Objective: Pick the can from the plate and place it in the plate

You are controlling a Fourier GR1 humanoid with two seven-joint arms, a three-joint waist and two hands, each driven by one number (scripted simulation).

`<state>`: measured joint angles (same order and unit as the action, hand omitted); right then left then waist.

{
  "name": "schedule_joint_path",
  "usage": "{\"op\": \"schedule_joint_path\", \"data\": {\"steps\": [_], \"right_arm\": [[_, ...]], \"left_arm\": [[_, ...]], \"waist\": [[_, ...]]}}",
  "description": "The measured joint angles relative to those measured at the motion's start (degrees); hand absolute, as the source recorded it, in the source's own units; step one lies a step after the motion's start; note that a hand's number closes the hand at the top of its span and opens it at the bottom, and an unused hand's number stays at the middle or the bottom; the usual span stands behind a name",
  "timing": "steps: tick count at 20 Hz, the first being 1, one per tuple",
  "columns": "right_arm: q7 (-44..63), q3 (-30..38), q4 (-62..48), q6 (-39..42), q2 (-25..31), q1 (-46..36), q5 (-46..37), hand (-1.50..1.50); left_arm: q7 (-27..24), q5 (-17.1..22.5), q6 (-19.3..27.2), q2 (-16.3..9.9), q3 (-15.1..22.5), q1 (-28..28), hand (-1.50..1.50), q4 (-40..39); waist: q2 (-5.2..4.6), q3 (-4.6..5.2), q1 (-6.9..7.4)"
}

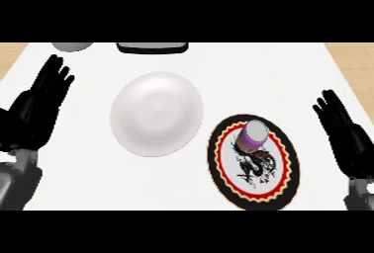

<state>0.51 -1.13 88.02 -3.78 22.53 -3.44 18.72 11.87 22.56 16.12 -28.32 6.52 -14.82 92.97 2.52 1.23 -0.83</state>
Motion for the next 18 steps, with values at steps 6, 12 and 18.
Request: {"op": "schedule_joint_path", "data": {"steps": [6,12,18], "right_arm": [[1.93,-10.23,2.69,-1.03,-5.21,-13.07,-6.49,1.5],[9.04,-20.38,-2.83,-9.66,-1.92,-16.99,-29.36,-1.5],[3.95,-25.49,-8.51,-27.58,-16.86,-15.38,-35.84,-1.5]], "left_arm": [[-3.2,-3.21,-3.1,-1.58,1.58,-2.96,0.0,0.59],[-5.28,-4.89,-5.08,-1.82,3.42,-3.09,0.0,-0.07],[-8.29,-6.38,-5.7,-0.54,3.53,-2.29,0.0,-2.09]], "waist": [[-2.27,-0.86,3.46],[-2.71,-0.49,3.67],[-2.8,-1.1,2.22]]}}
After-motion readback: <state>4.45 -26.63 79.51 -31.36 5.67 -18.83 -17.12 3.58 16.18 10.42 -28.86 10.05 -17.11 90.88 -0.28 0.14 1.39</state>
